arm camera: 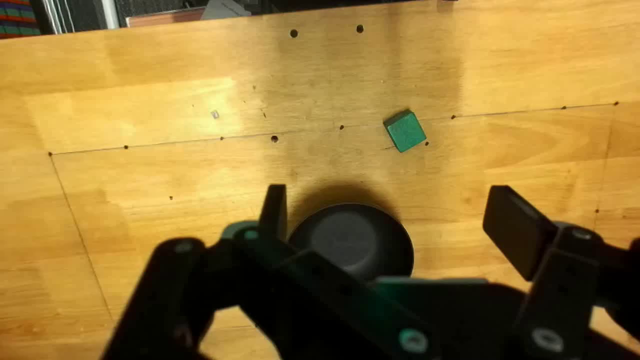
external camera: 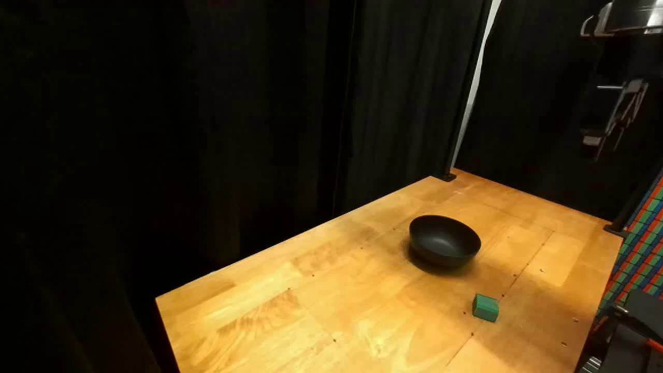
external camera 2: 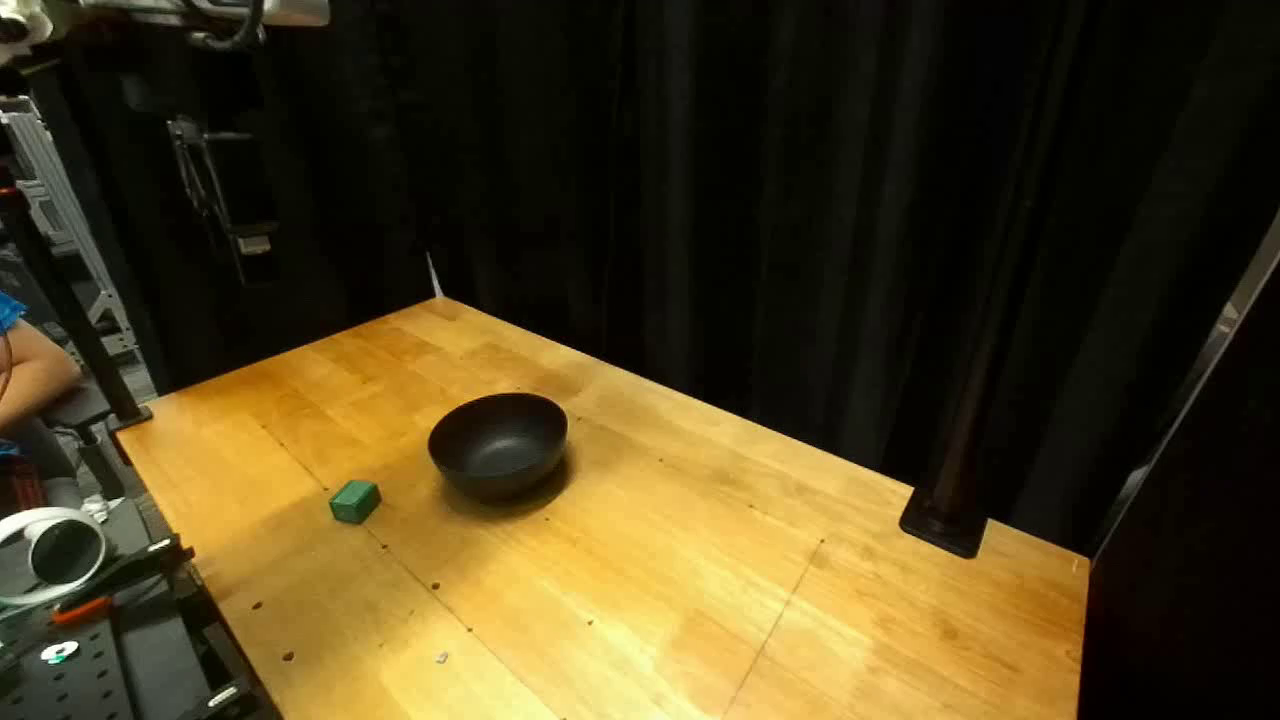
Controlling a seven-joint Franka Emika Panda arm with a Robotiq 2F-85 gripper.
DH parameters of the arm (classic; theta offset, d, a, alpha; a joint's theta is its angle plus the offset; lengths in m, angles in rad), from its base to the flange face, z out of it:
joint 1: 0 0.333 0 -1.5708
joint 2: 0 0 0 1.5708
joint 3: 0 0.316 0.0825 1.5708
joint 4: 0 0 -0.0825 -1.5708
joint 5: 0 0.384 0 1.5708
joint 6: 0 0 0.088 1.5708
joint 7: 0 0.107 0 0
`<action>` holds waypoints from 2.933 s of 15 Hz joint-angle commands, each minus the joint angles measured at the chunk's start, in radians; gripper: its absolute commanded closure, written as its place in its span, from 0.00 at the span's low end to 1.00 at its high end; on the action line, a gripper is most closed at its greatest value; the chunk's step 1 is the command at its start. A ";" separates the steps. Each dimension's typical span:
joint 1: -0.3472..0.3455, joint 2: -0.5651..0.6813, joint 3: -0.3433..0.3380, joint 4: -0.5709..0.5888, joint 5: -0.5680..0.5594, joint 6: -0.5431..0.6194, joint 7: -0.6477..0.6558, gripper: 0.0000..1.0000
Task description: Put the green object in the black bowl
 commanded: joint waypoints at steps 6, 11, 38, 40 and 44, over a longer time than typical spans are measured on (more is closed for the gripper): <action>-0.010 -0.002 0.009 0.006 0.005 -0.002 -0.005 0.00; -0.010 -0.002 0.009 0.006 0.005 -0.002 -0.005 0.00; 0.069 0.819 0.090 -0.116 0.095 0.987 0.089 0.00; 0.065 0.862 0.100 -0.104 0.113 0.972 0.086 0.00; 0.046 0.909 0.138 -0.088 0.151 0.983 0.062 0.00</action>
